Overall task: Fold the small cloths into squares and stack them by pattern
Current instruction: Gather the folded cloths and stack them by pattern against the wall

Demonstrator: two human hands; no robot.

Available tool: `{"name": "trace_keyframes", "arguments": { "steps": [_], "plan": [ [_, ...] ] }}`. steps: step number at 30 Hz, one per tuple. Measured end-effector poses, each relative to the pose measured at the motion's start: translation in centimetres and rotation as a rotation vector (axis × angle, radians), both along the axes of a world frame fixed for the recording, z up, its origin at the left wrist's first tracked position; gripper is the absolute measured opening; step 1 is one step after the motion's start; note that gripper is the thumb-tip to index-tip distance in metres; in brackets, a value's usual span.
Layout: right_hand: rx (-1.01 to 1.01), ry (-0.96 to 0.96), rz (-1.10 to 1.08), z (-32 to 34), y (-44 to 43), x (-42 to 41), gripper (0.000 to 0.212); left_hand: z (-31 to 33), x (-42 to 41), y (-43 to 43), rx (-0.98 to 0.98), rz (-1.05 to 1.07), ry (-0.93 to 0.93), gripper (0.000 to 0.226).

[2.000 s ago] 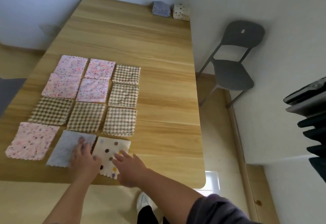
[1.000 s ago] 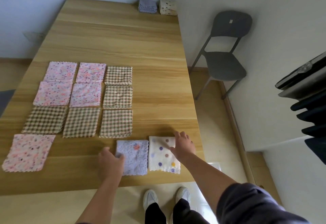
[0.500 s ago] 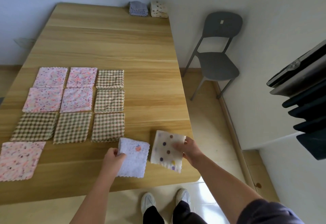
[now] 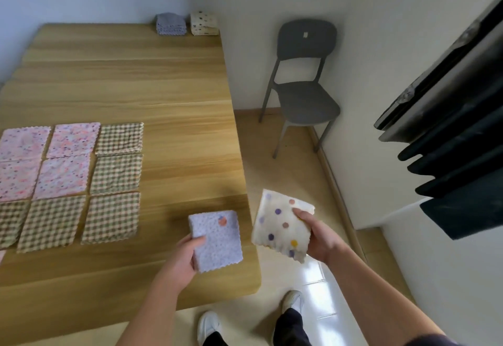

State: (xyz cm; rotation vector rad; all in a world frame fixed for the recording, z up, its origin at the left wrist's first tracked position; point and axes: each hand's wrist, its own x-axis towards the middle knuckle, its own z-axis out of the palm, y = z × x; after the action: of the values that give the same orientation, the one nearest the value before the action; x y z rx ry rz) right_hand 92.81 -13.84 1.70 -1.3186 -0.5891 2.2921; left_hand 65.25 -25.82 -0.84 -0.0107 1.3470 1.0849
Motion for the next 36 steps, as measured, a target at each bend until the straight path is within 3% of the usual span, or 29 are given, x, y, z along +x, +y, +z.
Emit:
{"name": "trace_keyframes", "arguments": {
  "steps": [4, 8, 11, 15, 28, 36],
  "plan": [
    [0.012, -0.005, 0.085, 1.1, 3.4, 4.8, 0.081, 0.7, 6.3, 3.8, 0.030, 0.012, -0.044, 0.022],
    [0.008, -0.018, 0.154, 2.1, 7.6, 9.8, 0.061, 0.9, 12.3, 7.7, 0.057, 0.047, -0.077, 0.019],
    [0.039, -0.069, 0.200, 2.8, 10.2, 12.3, 0.083, 1.0, 15.3, 9.9, 0.059, 0.056, -0.082, 0.020],
    [0.027, -0.062, 0.251, 3.2, 12.9, 13.7, 0.059, 1.5, 17.2, 12.2, 0.073, 0.093, -0.084, 0.021],
    [0.040, -0.066, 0.275, 3.6, 27.2, 7.8, 0.036, 2.2, 13.5, 26.2, 0.162, 0.049, -0.046, 0.014],
    [0.100, -0.152, 0.234, 5.2, 39.5, 1.2, 0.051, 2.7, 4.8, 39.5, 0.231, 0.072, -0.088, 0.022]
  ]
}}
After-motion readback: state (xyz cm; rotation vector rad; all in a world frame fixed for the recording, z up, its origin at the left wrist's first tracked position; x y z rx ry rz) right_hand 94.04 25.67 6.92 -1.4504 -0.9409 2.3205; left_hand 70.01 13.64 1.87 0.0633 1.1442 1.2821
